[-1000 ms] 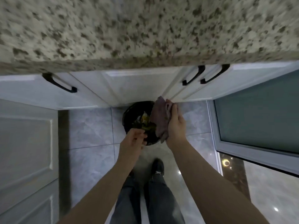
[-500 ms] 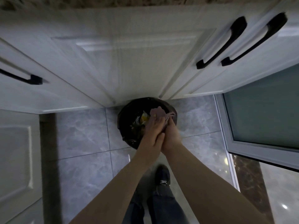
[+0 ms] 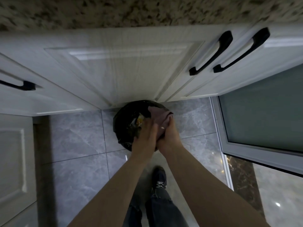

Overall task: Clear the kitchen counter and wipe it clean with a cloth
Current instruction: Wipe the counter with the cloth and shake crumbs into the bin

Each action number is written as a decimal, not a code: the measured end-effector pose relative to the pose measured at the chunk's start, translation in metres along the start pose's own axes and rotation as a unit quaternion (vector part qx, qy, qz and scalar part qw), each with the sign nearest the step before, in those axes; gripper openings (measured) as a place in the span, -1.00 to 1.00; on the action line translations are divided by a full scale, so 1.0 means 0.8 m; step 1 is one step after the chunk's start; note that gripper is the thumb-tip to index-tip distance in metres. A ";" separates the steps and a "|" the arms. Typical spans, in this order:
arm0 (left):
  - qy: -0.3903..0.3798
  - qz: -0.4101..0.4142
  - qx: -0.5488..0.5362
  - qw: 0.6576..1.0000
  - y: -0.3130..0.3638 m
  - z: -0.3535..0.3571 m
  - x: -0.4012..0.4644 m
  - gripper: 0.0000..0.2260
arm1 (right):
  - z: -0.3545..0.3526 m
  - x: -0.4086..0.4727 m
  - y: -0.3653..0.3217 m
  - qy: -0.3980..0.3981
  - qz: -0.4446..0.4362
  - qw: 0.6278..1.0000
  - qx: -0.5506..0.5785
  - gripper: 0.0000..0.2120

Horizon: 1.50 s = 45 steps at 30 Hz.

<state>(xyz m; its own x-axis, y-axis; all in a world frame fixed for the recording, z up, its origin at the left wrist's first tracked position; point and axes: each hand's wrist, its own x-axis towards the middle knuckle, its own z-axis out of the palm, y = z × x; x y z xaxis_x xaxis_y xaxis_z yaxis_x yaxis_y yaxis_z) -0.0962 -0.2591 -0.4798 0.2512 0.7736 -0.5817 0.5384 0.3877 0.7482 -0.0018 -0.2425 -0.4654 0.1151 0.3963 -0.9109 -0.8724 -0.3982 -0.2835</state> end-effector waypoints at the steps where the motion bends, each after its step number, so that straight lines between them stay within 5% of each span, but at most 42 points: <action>1: 0.045 -0.029 0.022 0.998 0.000 -0.002 -0.002 -0.27 | -0.003 -0.004 0.000 -0.007 0.000 1.000 0.008 -0.47; 5: 0.003 0.092 0.065 0.994 0.016 0.000 -0.014 -0.42 | -0.005 -0.017 0.002 -0.017 0.007 1.000 -0.017 -0.47; 8: 0.086 0.004 -0.010 0.996 0.023 -0.006 -0.017 -0.40 | -0.004 -0.026 0.008 -0.013 0.004 1.000 -0.020 -0.47; 11: 0.028 0.033 0.012 0.999 0.024 -0.007 -0.024 -0.35 | 0.001 -0.033 0.011 -0.015 -0.006 1.000 -0.024 -0.47; 13: 0.098 -0.058 -0.022 0.993 0.028 -0.012 -0.019 -0.32 | 0.002 -0.035 0.013 -0.002 -0.002 1.000 0.001 -0.48; 16: 0.071 0.028 -0.100 0.992 0.038 -0.022 -0.028 -0.43 | 0.010 -0.040 0.014 -0.002 -0.015 1.000 -0.010 -0.44; 18: 0.028 0.009 -0.112 0.993 0.038 -0.024 -0.027 -0.39 | 0.008 -0.042 0.014 -0.008 -0.028 1.000 0.013 -0.46; 20: 0.126 -0.058 -0.111 0.984 0.041 -0.029 -0.025 -0.32 | 0.004 -0.046 0.009 -0.009 -0.039 0.999 0.032 -0.50; 23: 0.062 0.057 -0.137 0.987 0.036 -0.032 -0.033 -0.47 | 0.007 -0.053 0.005 -0.009 -0.036 0.999 0.013 -0.48; 25: 0.011 -0.010 -0.182 0.983 0.029 -0.027 -0.037 -0.48 | 0.009 -0.057 0.005 -0.017 -0.036 0.999 0.022 -0.47; 27: 0.116 -0.087 -0.190 0.971 0.036 -0.037 -0.036 -0.40 | 0.013 -0.064 0.002 -0.028 -0.040 0.999 0.017 -0.46; 30: 0.051 0.071 -0.139 0.986 0.047 -0.049 -0.051 -0.42 | 0.019 -0.076 -0.002 -0.037 -0.039 0.999 -0.008 -0.46; 32: -0.026 -0.016 -0.171 0.985 0.040 -0.054 -0.060 -0.32 | 0.024 -0.088 -0.002 -0.043 -0.027 0.999 0.000 -0.48; 34: 0.030 -0.178 -0.210 0.961 0.032 -0.067 -0.058 -0.21 | 0.028 -0.103 -0.010 -0.052 -0.018 0.999 -0.004 -0.47; 37: 0.120 -0.131 -0.196 0.964 0.061 -0.089 -0.076 -0.29 | 0.033 -0.125 -0.024 -0.075 -0.007 0.997 -0.020 -0.45; 41: 0.068 -0.070 -0.315 0.944 0.124 -0.121 -0.093 -0.50 | 0.050 -0.169 -0.039 -0.125 -0.002 0.991 -0.039 -0.39; 45: 0.047 -0.083 -0.203 0.975 0.185 -0.166 -0.120 -0.39 | 0.074 -0.241 -0.051 -0.221 -0.009 0.972 -0.079 -0.30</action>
<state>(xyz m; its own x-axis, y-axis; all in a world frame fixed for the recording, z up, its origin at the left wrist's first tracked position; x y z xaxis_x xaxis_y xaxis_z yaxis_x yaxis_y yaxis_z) -0.1475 -0.2093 -0.2703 0.1024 0.7191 -0.6873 0.1987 0.6622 0.7225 -0.0162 -0.2540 -0.2602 -0.1159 0.7078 -0.6968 -0.7844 -0.4956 -0.3729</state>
